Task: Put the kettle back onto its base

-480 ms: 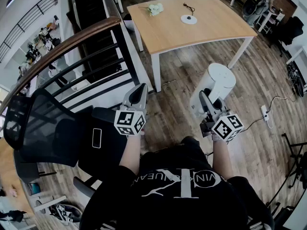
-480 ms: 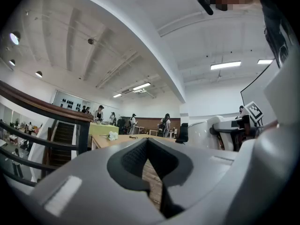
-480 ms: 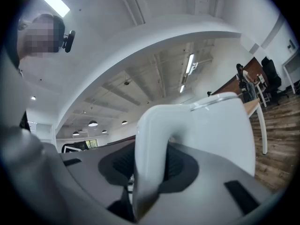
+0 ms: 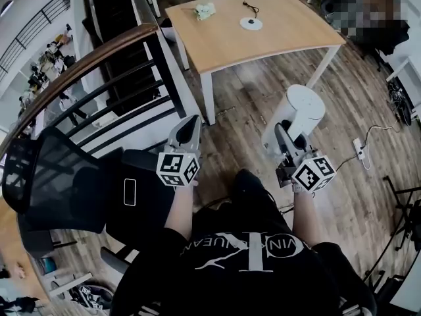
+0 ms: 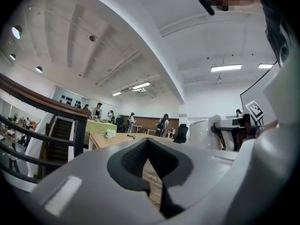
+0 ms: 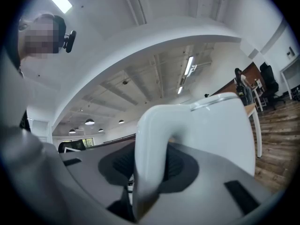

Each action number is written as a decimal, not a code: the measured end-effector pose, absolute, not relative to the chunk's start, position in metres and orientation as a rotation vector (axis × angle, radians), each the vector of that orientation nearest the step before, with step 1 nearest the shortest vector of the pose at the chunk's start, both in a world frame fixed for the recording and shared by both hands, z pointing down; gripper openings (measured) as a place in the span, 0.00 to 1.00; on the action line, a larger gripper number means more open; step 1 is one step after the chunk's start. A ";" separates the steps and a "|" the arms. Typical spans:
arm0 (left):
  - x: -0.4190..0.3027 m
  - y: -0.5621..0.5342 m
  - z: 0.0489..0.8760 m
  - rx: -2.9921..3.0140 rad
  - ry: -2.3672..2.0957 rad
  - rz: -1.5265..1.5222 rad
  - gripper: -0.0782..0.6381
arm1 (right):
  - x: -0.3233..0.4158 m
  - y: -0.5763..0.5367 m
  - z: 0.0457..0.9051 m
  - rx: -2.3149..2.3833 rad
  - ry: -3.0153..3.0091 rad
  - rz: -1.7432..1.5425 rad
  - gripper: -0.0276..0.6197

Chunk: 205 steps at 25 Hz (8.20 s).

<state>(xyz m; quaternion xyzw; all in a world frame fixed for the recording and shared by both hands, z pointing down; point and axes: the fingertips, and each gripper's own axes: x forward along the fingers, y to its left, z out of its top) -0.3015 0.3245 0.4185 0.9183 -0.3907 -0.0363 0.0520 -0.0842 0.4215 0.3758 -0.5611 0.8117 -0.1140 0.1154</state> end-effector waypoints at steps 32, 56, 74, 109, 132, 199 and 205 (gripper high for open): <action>-0.161 0.090 0.418 2.742 -1.249 -0.039 0.11 | 0.052 0.184 0.364 -1.536 2.450 -0.380 0.23; -0.117 0.022 0.422 2.720 -1.296 -0.029 0.11 | 0.089 0.105 0.349 -1.424 2.512 -0.328 0.23; -0.077 -0.100 0.416 2.727 -1.245 -0.020 0.11 | 0.108 -0.012 0.340 -1.396 2.537 -0.345 0.23; -0.029 -0.261 0.460 2.748 -1.021 0.070 0.11 | 0.130 -0.180 0.360 -1.483 2.505 -0.408 0.23; -0.008 -0.317 0.463 2.668 -1.134 0.065 0.11 | 0.130 -0.281 0.351 -1.276 2.658 -0.369 0.23; 0.006 -0.336 0.478 2.616 -1.174 0.125 0.11 | 0.090 -0.312 0.410 -1.473 2.766 -0.232 0.23; 0.005 -0.333 0.480 2.609 -1.177 0.120 0.11 | 0.101 -0.290 0.411 -1.224 2.945 -0.239 0.23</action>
